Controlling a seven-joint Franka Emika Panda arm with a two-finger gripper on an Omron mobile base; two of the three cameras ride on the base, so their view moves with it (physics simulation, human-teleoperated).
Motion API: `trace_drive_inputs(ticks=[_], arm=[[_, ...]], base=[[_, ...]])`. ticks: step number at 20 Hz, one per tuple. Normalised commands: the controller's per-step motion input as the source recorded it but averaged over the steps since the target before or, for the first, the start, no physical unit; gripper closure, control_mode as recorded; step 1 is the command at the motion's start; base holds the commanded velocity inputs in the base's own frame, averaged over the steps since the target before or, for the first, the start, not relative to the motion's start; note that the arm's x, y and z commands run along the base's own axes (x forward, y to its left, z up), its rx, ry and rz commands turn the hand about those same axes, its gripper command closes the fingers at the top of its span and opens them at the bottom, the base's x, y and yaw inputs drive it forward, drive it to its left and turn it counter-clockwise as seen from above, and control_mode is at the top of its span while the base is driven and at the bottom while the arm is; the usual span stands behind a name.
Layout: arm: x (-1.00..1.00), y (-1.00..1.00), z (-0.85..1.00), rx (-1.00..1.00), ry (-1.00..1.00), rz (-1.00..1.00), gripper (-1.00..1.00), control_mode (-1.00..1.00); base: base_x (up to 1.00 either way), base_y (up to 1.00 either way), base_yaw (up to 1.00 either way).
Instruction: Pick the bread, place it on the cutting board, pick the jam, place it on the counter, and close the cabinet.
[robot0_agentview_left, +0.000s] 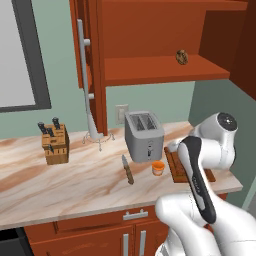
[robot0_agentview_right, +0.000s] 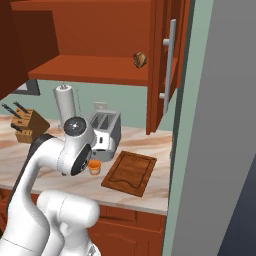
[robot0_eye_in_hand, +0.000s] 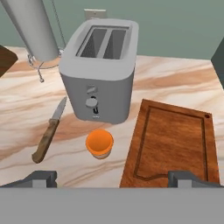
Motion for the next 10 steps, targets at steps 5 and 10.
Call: trace_drive_inputs(ticks=[5,10], arm=[[-0.31,-0.09,0.26,0.0,0.0,0.0,-1.0,-1.0],[-0.28,-0.06,0.25,0.0,0.0,0.0,-1.0,-1.0]], base=[[0.0,0.0,0.0],[0.0,0.0,0.0]])
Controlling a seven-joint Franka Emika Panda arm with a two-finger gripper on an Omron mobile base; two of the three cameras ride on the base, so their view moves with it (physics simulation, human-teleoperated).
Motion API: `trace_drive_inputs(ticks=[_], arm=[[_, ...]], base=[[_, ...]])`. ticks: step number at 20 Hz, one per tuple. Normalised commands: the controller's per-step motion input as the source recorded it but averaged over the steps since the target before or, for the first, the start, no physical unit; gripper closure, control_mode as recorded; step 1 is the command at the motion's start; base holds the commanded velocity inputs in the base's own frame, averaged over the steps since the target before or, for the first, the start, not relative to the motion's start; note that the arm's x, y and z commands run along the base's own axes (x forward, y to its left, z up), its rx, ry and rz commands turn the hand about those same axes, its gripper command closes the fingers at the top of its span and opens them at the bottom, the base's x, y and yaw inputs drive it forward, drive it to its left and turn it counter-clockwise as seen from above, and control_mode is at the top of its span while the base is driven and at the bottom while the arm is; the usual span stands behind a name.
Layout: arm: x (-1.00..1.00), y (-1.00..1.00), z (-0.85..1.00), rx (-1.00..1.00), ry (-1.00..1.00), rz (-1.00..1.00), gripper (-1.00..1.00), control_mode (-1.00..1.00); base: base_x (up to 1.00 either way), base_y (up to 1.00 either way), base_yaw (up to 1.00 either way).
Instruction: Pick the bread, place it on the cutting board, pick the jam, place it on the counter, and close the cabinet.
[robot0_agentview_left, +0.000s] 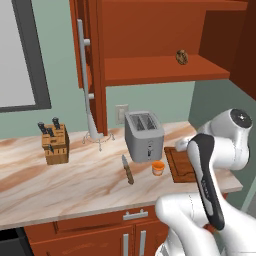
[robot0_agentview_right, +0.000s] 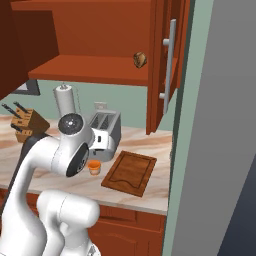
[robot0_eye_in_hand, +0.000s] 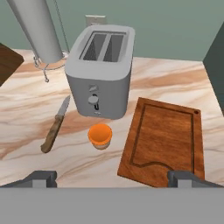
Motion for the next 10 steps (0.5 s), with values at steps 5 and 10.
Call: trace_drive_inputs(ticks=[5,10], arm=[[-0.27,-0.05,0.26,0.0,0.0,0.0,-1.0,-1.0],[-0.19,-0.01,0.34,0.0,0.0,0.0,-1.0,-1.0]], base=[[0.0,0.0,0.0],[0.0,0.0,0.0]])
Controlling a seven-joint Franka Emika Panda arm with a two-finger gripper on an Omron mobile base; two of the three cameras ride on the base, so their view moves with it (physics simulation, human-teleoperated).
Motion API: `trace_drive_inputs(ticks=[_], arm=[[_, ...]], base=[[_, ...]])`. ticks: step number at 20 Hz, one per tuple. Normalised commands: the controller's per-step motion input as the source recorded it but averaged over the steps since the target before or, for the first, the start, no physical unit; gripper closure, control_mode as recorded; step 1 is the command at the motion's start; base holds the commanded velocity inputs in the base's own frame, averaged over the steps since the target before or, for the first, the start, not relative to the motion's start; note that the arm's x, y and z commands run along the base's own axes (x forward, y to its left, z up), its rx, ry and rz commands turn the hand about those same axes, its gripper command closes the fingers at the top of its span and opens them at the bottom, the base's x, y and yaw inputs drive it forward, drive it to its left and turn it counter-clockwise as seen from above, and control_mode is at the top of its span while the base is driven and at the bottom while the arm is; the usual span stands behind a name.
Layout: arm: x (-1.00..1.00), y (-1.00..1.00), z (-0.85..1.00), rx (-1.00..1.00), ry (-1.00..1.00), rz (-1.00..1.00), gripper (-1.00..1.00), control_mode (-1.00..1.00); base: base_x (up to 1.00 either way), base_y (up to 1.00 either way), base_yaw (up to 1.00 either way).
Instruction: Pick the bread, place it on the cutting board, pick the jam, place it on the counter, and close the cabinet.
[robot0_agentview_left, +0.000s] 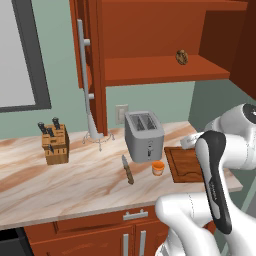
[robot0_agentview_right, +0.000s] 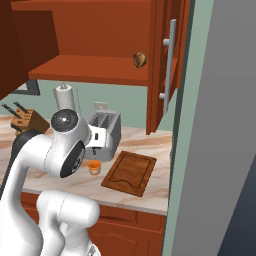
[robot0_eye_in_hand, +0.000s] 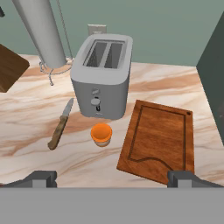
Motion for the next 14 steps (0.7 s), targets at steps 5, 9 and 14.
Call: trace_drive_inputs(ticks=[5,9,14], arm=[[-0.16,0.0,0.4,0.0,0.0,0.0,-1.0,-1.0],[-0.12,0.0,0.44,0.0,0.0,0.0,-1.0,-1.0],[-0.1,0.0,0.44,0.0,0.0,0.0,-1.0,-1.0]], base=[[0.0,0.0,0.0],[0.0,0.0,0.0],[0.0,0.0,0.0]])
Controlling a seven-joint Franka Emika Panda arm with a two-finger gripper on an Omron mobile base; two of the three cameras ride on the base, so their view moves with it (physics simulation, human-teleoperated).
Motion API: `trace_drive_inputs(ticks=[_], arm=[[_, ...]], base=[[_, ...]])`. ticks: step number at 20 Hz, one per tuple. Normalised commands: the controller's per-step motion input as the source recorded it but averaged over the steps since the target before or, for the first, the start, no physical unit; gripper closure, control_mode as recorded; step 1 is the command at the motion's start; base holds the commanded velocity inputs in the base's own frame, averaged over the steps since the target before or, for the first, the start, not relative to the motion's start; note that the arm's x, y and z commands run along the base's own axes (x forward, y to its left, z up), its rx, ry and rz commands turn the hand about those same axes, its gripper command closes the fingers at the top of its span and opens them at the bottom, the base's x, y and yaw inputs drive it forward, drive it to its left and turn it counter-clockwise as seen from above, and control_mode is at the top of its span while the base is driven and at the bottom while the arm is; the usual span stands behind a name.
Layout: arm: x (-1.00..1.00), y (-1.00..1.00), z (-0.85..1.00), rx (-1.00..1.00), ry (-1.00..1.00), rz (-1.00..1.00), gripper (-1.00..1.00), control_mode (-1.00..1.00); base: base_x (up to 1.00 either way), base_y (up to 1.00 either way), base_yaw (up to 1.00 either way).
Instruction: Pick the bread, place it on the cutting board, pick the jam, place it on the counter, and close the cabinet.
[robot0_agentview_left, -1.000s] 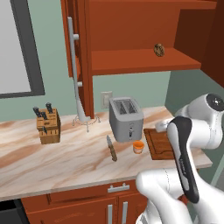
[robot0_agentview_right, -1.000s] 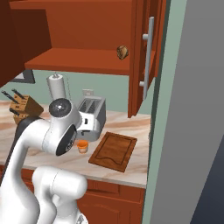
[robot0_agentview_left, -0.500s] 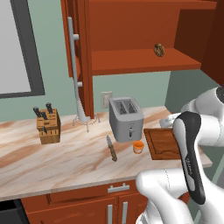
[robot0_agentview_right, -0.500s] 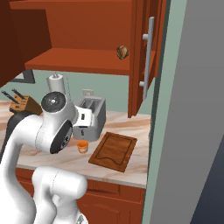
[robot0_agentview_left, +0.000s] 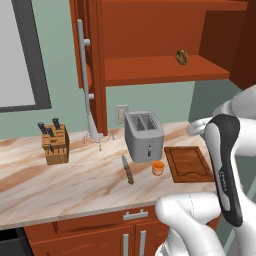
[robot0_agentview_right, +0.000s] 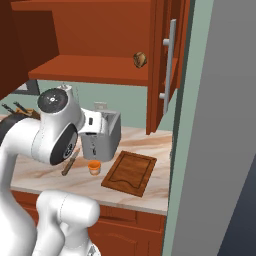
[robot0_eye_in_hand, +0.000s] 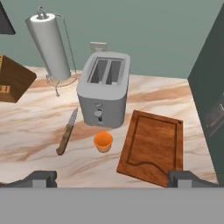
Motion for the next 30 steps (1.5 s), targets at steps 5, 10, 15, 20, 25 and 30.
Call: trace_drive_inputs(ticks=[5,10,15,20,25,30], arm=[[-0.09,-0.01,0.37,0.0,0.0,-0.03,-1.0,-1.0],[-0.03,0.0,0.27,0.0,0.0,-0.01,-1.0,-1.0],[0.0,-0.06,0.16,0.0,0.0,0.0,-1.0,-1.0],[0.0,-0.04,0.16,0.0,-0.01,0.0,-1.0,-1.0],[0.0,-0.03,0.14,0.0,-0.03,-0.02,-1.0,-1.0],[0.05,0.0,0.16,-0.01,-0.03,-0.04,-1.0,-1.0]], base=[[0.0,0.0,0.0],[0.0,0.0,0.0],[0.0,0.0,0.0],[0.0,0.0,0.0],[0.0,0.0,0.0],[0.0,0.0,0.0]])
